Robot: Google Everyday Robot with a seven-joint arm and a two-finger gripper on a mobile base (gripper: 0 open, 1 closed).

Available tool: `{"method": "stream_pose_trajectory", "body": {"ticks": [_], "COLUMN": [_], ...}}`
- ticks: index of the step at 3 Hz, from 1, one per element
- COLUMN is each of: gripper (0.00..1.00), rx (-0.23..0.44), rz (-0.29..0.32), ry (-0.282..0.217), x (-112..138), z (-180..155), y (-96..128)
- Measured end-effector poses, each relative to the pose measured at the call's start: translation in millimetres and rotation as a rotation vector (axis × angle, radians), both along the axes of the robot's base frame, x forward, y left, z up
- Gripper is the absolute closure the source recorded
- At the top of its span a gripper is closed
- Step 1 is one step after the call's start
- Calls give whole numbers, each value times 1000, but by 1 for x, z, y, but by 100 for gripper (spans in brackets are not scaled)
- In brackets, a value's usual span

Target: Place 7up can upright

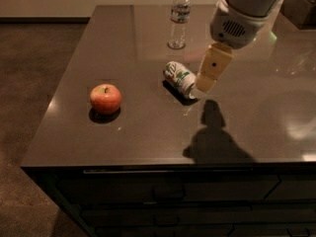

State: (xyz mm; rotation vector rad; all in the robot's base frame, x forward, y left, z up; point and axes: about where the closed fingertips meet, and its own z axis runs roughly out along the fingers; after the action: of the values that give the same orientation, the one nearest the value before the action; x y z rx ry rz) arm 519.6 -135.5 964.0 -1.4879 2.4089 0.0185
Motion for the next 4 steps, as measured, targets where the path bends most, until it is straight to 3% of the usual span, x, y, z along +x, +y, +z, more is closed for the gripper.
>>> {"method": "stream_pose_trajectory", "body": {"ticks": [3,4], "gripper": [0,0], "rx": [-36,-21], "rz": [-154,-191], "ry": [99,115], "x": [63,78], "z": [-43,-48], "y": [61,65]}}
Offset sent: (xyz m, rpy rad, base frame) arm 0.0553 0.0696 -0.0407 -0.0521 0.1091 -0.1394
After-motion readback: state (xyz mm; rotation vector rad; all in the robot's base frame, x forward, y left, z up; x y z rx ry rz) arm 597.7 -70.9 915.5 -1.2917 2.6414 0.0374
